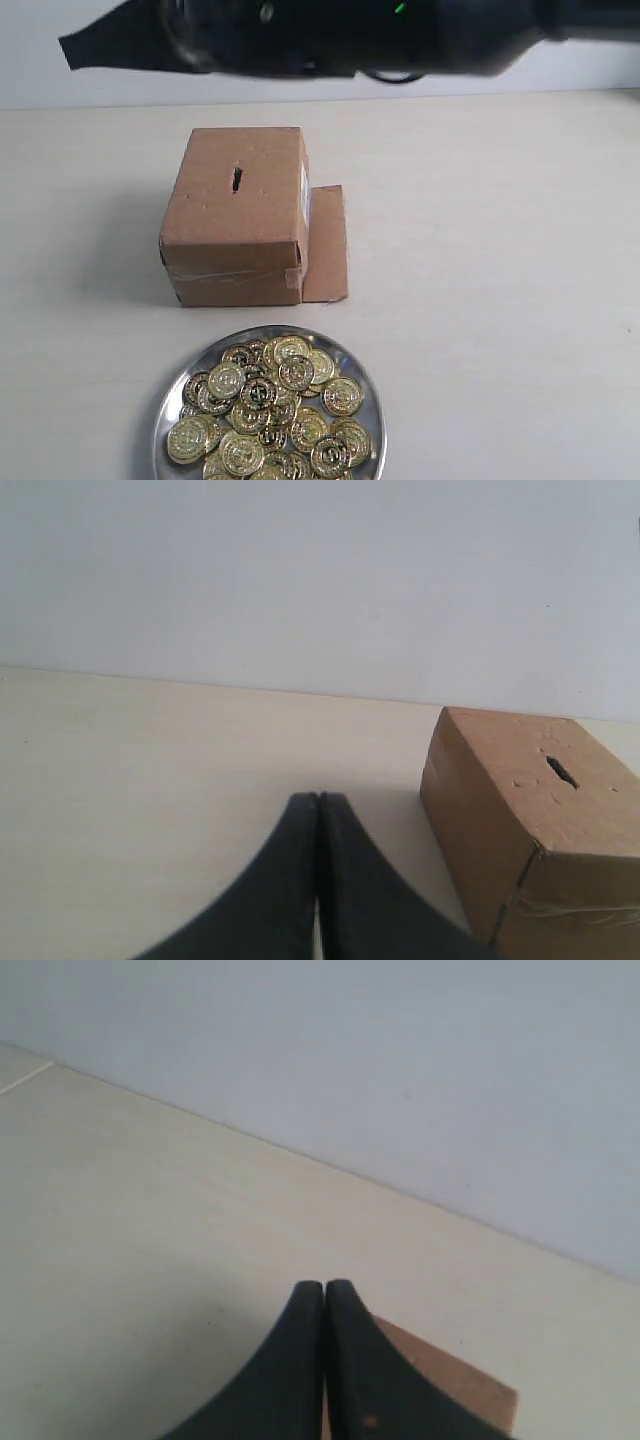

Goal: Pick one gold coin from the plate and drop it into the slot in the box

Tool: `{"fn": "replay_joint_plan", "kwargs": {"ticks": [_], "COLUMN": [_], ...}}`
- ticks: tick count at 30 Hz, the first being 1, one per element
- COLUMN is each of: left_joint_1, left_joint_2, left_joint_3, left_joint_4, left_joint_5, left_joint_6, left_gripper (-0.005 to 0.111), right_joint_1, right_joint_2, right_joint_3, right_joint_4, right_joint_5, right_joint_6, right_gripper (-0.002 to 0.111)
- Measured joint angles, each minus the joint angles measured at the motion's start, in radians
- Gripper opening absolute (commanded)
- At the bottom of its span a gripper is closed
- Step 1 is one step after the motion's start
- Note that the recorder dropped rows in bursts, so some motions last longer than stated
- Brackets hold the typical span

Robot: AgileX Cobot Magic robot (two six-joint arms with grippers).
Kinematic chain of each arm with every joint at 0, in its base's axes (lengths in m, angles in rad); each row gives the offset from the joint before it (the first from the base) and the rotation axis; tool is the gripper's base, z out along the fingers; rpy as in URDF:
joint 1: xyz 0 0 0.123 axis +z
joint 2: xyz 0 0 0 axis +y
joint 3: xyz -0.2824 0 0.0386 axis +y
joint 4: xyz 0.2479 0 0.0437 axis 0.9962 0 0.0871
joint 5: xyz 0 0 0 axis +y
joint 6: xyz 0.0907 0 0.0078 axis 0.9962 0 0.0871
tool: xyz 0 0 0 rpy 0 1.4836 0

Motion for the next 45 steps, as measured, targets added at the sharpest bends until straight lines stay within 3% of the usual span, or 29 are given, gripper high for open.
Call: {"fn": "replay_joint_plan", "kwargs": {"ticks": [4,9,10,12,16,33,45], "left_joint_1": [0.000,0.000,0.000,0.000,0.000,0.000,0.000], "left_joint_2": [0.000,0.000,0.000,0.000,0.000,0.000,0.000], "left_joint_3": [0.000,0.000,0.000,0.000,0.000,0.000,0.000], "left_joint_4": [0.000,0.000,0.000,0.000,0.000,0.000,0.000], "left_joint_5": [0.000,0.000,0.000,0.000,0.000,0.000,0.000], "left_joint_6": [0.000,0.000,0.000,0.000,0.000,0.000,0.000], "left_gripper": [0.000,0.000,0.000,0.000,0.000,0.000,0.000], "right_joint_1": [0.000,0.000,0.000,0.000,0.000,-0.012,-0.317], "right_joint_2": [-0.111,-0.255,-0.306,-0.371,-0.460,-0.627,-0.799], "right_joint_3": [0.000,0.002,0.002,0.002,0.003,0.003,0.003], "right_joint_4": [0.227,0.703,0.867,1.001,1.104,1.199,1.242], "right_joint_5": [-0.025,-0.001,0.050,0.175,0.333,0.347,0.347], "right_joint_6": [-0.415,-1.055,-1.210,-1.290,-1.319,-1.323,-1.323], "right_gripper": [0.000,0.000,0.000,0.000,0.000,0.000,0.000]}}
